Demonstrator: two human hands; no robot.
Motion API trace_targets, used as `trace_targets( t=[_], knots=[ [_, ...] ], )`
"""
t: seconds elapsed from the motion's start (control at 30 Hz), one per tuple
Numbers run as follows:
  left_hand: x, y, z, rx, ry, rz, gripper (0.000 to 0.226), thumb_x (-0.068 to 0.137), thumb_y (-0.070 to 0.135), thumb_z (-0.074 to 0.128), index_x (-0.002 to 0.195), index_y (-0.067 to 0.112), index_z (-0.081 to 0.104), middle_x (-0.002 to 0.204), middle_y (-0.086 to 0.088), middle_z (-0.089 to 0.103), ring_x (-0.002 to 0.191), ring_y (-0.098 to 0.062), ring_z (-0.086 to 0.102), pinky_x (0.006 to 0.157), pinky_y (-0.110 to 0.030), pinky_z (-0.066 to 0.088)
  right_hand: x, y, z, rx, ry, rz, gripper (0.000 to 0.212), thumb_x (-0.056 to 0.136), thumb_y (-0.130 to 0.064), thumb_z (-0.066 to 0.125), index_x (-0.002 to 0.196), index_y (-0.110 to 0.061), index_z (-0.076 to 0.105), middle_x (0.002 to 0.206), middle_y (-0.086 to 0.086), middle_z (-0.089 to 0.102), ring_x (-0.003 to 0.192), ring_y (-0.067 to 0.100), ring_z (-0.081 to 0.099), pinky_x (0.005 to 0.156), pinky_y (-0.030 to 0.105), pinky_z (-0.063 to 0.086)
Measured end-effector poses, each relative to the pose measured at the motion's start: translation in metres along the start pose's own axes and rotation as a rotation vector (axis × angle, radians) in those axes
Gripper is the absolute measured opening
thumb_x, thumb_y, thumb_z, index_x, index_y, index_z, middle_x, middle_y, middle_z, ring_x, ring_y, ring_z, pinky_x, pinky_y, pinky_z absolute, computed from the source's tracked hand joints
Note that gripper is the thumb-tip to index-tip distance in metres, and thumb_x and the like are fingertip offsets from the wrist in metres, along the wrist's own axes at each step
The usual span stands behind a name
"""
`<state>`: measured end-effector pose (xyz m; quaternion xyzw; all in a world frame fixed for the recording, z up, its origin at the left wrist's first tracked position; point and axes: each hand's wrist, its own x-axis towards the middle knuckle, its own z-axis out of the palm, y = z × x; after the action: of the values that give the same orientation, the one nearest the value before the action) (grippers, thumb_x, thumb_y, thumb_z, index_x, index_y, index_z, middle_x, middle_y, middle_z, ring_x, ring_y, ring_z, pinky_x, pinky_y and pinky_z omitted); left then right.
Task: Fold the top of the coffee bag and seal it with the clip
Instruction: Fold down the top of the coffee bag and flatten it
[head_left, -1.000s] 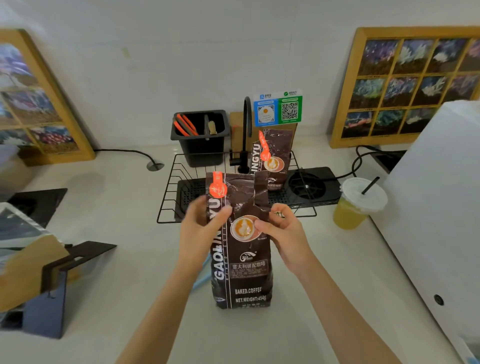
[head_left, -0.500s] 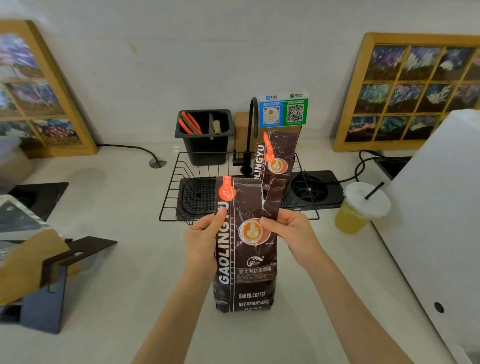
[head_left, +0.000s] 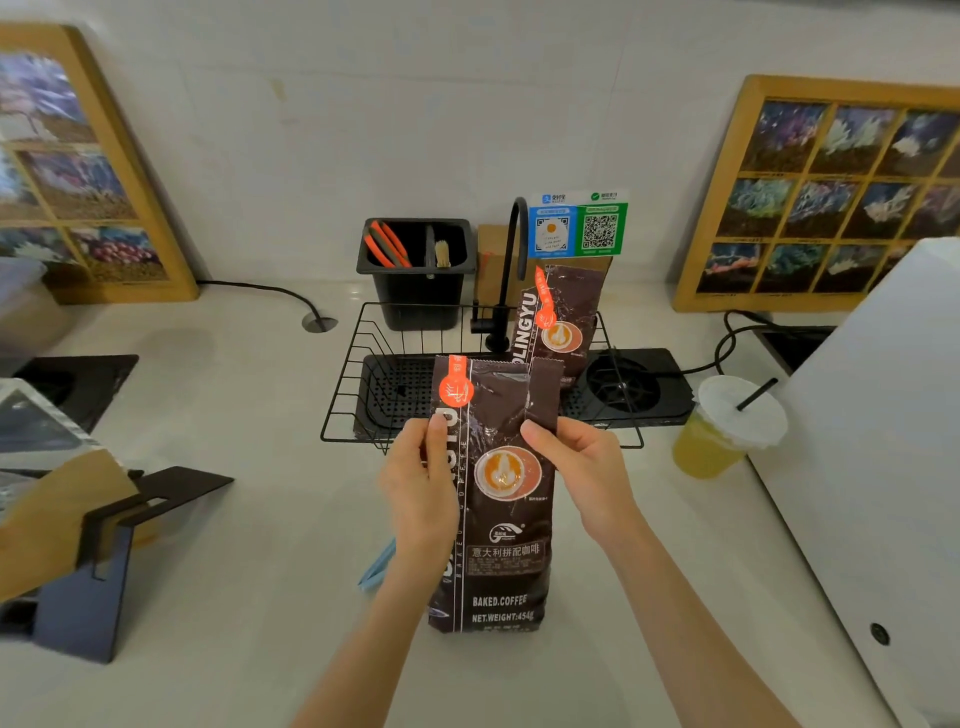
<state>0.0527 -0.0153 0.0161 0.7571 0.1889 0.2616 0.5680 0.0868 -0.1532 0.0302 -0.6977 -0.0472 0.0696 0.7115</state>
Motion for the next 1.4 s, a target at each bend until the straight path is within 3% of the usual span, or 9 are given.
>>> trace_targets(
  t=[0.17,0.33,0.5,0.6,0.73,0.87,1.1,1.23,1.4],
  knots=[
    [0.003,0.0,0.0,-0.021,-0.068,-0.011,0.035,0.091,0.029,0.045,0.07,0.004,0.053,0.059,-0.006,0.053,0.055,-0.012,0.046,0.05,-0.029,0.04,-0.001,0.002,-0.002,0.013,0.042,0.025,0.014,0.083,-0.016,0.063,0.071,-0.022,0.07,0.063,-0.012,0.074,0.062,0.007,0.07,0.055,0.013,0.053],
    [0.006,0.0,0.0,-0.108,-0.13,-0.113,0.025,0.091,0.028,0.047,0.075,0.011,0.056,0.063,-0.006,0.06,0.055,-0.006,0.054,0.049,-0.014,0.043,-0.004,0.001,0.0,0.098,0.082,-0.062,0.031,0.079,-0.005,0.066,0.096,-0.026,0.051,0.073,-0.008,0.076,0.072,0.014,0.072,0.06,0.023,0.058],
    [0.006,0.007,-0.008,-0.207,-0.193,-0.062,0.023,0.093,0.021,0.042,0.091,0.044,0.042,0.077,-0.011,0.066,0.071,-0.019,0.064,0.065,-0.035,0.054,-0.004,-0.003,0.004,0.013,0.063,-0.166,0.034,0.079,0.001,0.064,0.086,-0.026,0.045,0.081,-0.008,0.074,0.083,0.018,0.071,0.061,0.029,0.06],
    [0.01,0.008,-0.014,-0.183,-0.281,0.001,0.032,0.095,0.016,0.038,0.086,0.043,0.052,0.073,0.003,0.065,0.069,-0.018,0.06,0.064,-0.042,0.052,-0.004,0.001,0.006,0.024,0.093,-0.178,0.035,0.08,0.002,0.063,0.075,-0.021,0.038,0.086,0.001,0.071,0.09,0.022,0.07,0.062,0.036,0.06],
    [0.014,0.01,-0.018,-0.303,-0.376,-0.104,0.034,0.094,0.013,0.039,0.103,0.036,0.063,0.089,0.013,0.073,0.086,-0.012,0.069,0.069,-0.024,0.057,-0.003,0.004,0.007,-0.112,0.157,-0.21,0.035,0.081,-0.003,0.064,0.066,-0.022,0.039,0.085,0.03,0.058,0.083,0.04,0.061,0.066,0.053,0.055],
    [0.016,0.011,-0.018,-0.277,-0.393,-0.109,0.033,0.085,0.013,0.057,0.113,0.032,0.061,0.098,-0.008,0.072,0.092,-0.032,0.066,0.081,-0.044,0.057,-0.004,-0.001,0.006,-0.081,0.054,-0.206,0.031,0.081,0.001,0.062,0.086,-0.03,0.063,0.092,0.001,0.069,0.088,0.014,0.068,0.077,0.033,0.058],
    [0.029,0.009,-0.031,-0.001,-0.409,-0.037,0.03,0.074,0.022,0.07,0.102,0.033,0.066,0.084,0.004,0.073,0.082,-0.018,0.07,0.076,-0.036,0.057,0.002,-0.007,-0.007,-0.16,-0.107,-0.026,0.044,0.073,-0.003,0.071,0.112,-0.022,0.061,0.096,0.0,0.072,0.087,0.011,0.071,0.075,0.024,0.058],
    [0.034,0.011,-0.037,0.116,-0.484,0.02,0.014,0.074,0.026,0.071,0.087,0.029,0.068,0.081,0.01,0.071,0.081,-0.011,0.067,0.076,-0.031,0.054,0.005,-0.013,-0.012,-0.251,-0.16,-0.018,0.028,0.078,-0.006,0.067,0.105,-0.012,0.067,0.082,-0.001,0.073,0.074,0.005,0.071,0.067,0.014,0.055],
    [0.039,0.006,-0.042,-0.009,-0.51,-0.122,0.008,0.07,0.024,0.074,0.077,0.027,0.071,0.096,0.002,0.059,0.088,-0.015,0.062,0.077,-0.026,0.051,0.001,-0.017,-0.014,-0.247,-0.173,-0.024,0.021,0.08,-0.009,0.066,0.083,-0.029,0.069,0.086,-0.007,0.07,0.08,0.01,0.069,0.069,0.016,0.055]
  ],
)
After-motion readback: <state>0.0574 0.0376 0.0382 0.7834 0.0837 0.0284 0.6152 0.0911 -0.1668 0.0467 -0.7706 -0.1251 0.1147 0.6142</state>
